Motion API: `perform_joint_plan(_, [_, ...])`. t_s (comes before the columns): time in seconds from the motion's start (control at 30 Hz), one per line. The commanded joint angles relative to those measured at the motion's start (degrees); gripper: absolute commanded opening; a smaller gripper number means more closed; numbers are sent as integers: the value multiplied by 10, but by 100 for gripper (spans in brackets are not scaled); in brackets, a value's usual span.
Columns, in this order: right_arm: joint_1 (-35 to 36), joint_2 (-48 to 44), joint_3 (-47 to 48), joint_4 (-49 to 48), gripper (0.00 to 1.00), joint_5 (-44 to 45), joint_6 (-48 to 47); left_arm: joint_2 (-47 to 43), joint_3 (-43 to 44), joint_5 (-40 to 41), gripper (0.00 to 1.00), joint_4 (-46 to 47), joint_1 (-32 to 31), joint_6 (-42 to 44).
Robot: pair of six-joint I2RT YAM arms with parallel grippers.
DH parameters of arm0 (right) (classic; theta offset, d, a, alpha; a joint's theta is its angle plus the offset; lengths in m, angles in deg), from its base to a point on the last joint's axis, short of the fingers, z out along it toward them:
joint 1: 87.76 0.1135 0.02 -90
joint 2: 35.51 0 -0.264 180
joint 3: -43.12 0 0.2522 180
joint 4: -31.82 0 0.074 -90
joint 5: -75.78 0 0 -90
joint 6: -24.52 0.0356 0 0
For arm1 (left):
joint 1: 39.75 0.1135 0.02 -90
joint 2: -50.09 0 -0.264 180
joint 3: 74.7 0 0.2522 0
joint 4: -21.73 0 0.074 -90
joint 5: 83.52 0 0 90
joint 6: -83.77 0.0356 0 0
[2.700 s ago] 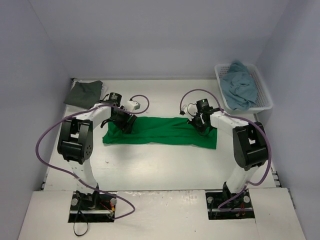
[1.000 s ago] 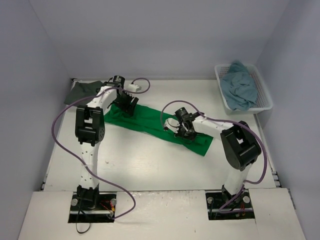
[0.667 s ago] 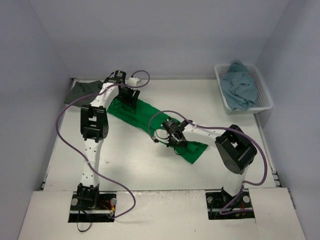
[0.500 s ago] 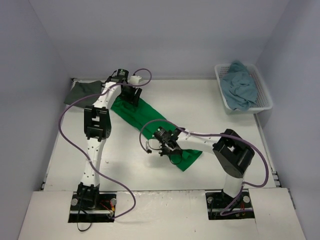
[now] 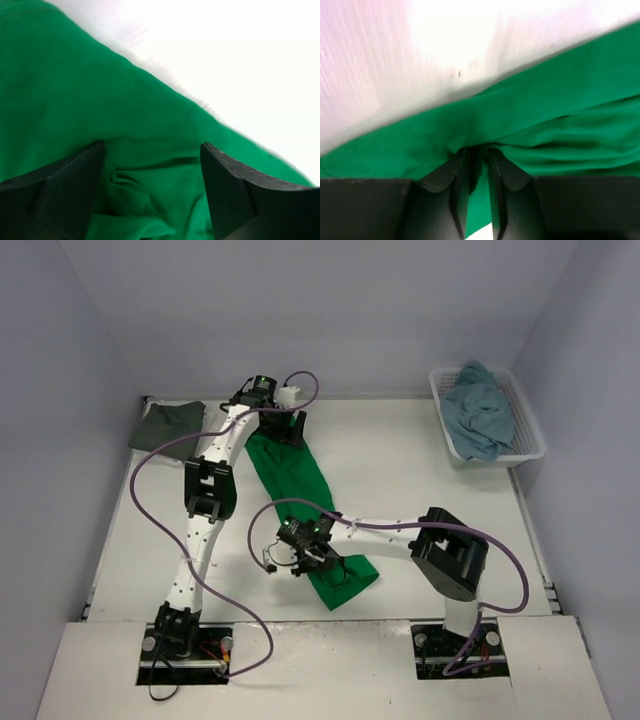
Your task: Fold and stack the t-shirts
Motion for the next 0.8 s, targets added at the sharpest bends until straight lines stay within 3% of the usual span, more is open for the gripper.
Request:
perform_joint_plan(0.0, [14,47,9,13,19,-87,32,15,22,-36,74,-15,-11,-57])
perform_joint_plan(0.13, [11,64,24,10,28,-59,48,14,24,-7,76,-21,-35,-40])
perform_joint_plan(0.27, [10,62,24,9,43,-38,61,13,28,23,76,-24,-37,-37])
perform_joint_plan(0.3, [8,59,24,9,51,-34,67,10,29,27,76,-26,-37,-37])
perform_joint_plan(0.37, [4,49,18,9,54,-26,67,6,28,41,76,-29,-36,-37])
perform_joint_plan(0.4, [2,41,16,9,65,-13,66,0,28,44,76,-31,-36,-23])
perform_joint_plan(0.5, [-23,19,18,5,78,5,71,-30,15,44,77,-24,-31,-16])
perform_joint_plan(0.63, [-69,-21,28,-8,87,-7,73,-72,-3,35,77,-14,-16,-17])
perform_joint_plan(0.77, [-101,-48,34,-8,88,-13,71,-109,-21,35,77,-13,2,-20])
